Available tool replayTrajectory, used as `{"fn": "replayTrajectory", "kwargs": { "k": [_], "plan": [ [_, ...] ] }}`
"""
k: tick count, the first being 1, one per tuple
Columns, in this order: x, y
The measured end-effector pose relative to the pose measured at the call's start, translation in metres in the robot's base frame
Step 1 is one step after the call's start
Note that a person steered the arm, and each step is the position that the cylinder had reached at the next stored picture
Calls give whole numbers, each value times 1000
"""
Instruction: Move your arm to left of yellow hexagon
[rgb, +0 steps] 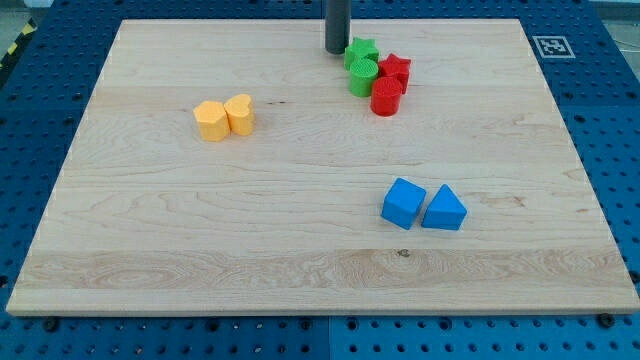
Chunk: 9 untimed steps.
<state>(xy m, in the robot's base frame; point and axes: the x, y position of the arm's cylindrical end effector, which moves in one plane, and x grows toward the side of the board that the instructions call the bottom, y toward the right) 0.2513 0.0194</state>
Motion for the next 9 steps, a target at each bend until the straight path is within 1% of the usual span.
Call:
{"fn": "replayTrajectory", "kwargs": {
  "k": [1,4,6,7,8,9],
  "plan": [
    [0,0],
    [1,28],
    [1,28],
    [1,23],
    [1,-5],
    [1,-6]
  ]
}}
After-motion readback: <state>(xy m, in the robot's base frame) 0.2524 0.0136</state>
